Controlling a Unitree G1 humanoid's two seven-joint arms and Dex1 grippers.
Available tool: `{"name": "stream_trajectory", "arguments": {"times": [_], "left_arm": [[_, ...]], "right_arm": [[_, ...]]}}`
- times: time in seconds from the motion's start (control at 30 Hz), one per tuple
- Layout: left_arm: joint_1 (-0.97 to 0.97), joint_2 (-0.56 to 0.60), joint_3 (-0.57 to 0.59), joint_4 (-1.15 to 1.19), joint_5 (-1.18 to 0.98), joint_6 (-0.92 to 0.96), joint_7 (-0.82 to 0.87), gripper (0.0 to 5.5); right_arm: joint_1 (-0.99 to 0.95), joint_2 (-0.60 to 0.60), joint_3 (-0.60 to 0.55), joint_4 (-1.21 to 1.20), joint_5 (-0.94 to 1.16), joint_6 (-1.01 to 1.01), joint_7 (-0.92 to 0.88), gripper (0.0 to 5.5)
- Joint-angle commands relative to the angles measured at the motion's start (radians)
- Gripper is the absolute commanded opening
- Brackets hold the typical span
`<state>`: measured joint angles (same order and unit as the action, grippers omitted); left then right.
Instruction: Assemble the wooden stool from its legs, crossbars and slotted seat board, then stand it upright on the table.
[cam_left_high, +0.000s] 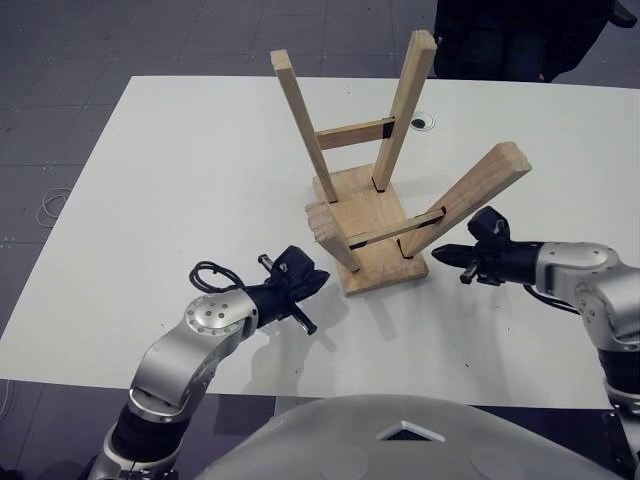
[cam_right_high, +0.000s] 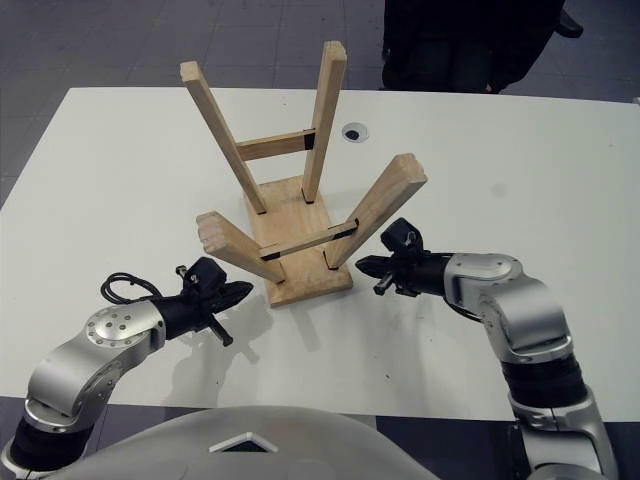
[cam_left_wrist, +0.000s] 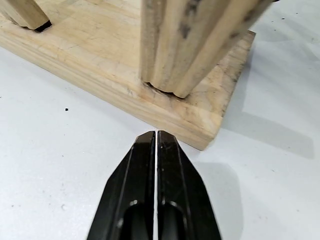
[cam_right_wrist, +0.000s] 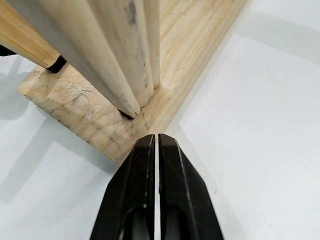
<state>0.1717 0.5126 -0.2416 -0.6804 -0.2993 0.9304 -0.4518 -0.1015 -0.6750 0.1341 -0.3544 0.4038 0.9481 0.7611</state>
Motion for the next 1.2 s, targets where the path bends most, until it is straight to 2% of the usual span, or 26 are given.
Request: {"name": "stream_trajectory", "arguments": {"times": [0.03,0.23,0.5,0.8,1.2], "left_arm": [[-0.047,-0.037,-0.07,0.119,0.049,-0.068,0.016,0.1],[-0.067,-0.072,-0.089,0.243,0.072,-0.144,0.004,0.1],[-0.046,-0.075,-0.088,0.222,0.061,-0.145,-0.006,0.1],[-0.02,-0.103,-0.089,0.213,0.055,-0.141,0.006,0.1],[0.023,-0.063,-0.122,-0.066,-0.007,0.01,0.016,0.1]], "right_arm": [[-0.051,0.045,0.052,0.053,-0.03,-0.043,-0.02,0.13],[-0.031,0.049,0.065,0.026,-0.02,-0.039,-0.016,0.13],[0.024,-0.002,0.029,-0.022,-0.002,-0.017,0.008,0.13],[0.072,0.049,-0.012,-0.101,0.049,0.07,-0.053,0.13],[0.148,0.009,-0.15,-0.269,0.177,0.223,-0.092,0.13]]}}
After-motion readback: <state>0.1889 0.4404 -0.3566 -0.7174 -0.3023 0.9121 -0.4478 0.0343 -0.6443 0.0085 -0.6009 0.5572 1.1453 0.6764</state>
